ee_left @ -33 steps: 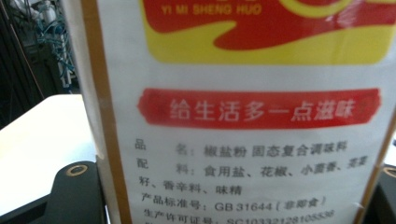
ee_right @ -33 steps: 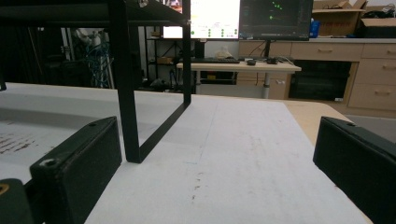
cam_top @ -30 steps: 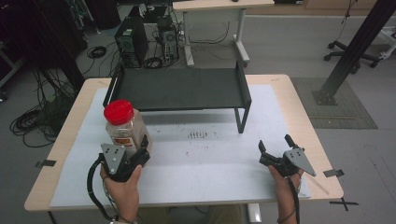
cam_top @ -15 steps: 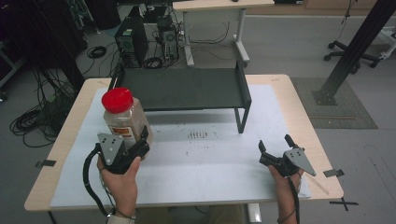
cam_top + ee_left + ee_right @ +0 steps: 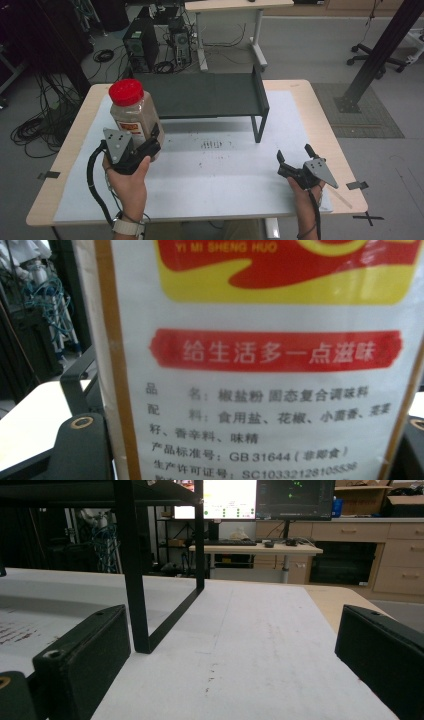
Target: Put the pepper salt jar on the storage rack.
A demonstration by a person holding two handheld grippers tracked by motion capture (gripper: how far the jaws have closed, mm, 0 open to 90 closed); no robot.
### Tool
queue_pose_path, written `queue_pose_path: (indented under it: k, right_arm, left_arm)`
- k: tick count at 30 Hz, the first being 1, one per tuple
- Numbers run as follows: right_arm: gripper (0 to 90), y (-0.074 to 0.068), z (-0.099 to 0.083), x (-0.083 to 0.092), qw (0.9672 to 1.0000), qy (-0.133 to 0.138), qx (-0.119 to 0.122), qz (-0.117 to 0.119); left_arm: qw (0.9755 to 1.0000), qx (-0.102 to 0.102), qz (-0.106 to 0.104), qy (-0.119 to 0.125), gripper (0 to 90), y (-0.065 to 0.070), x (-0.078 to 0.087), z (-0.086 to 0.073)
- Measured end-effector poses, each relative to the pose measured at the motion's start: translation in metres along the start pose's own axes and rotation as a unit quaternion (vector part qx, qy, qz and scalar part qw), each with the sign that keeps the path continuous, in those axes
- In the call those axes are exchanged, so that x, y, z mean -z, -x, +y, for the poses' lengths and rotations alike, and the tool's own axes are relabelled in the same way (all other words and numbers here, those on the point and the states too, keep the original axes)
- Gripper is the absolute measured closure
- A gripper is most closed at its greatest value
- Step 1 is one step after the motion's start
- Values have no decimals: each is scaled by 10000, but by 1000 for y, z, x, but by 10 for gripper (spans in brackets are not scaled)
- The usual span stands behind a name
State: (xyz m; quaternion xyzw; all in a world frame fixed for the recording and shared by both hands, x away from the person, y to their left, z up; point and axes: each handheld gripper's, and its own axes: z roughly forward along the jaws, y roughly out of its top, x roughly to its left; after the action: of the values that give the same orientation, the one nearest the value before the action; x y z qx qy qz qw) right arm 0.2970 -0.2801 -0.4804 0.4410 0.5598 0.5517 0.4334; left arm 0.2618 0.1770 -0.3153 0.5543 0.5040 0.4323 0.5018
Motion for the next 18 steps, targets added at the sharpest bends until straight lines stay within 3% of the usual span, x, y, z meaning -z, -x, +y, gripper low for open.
queue_pose_path:
  k: [18]
  right_arm:
    - [14, 0, 0, 0, 10000, -25, -6, -9]
  left_arm:
    - [9999, -73, -114, 92, 258, 8, -24, 30]
